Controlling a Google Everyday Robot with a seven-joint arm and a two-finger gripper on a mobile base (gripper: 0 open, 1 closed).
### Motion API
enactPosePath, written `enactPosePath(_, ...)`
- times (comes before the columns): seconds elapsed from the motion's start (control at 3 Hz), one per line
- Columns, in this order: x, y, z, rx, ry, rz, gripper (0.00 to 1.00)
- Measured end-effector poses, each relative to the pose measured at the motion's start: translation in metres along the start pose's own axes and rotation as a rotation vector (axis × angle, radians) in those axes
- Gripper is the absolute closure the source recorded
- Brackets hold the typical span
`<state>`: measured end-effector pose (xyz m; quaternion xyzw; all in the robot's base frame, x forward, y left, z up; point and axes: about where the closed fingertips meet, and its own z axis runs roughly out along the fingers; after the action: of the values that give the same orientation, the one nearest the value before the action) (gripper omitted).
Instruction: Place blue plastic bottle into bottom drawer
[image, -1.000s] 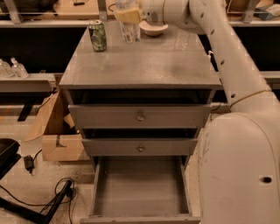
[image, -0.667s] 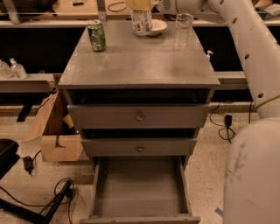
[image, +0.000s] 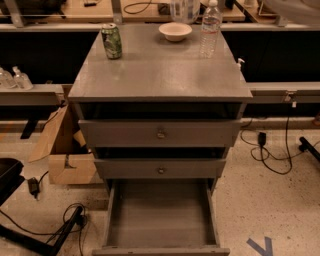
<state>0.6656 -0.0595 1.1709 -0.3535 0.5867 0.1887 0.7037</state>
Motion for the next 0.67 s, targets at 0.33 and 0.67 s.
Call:
enactPosePath(0.33,0.035,0.048,-0.03,-0.046,0.047,0.016,1.0)
enactPosePath(0.67,0.162,0.081,-0.108,-0.103,0.237,0.077,1.0)
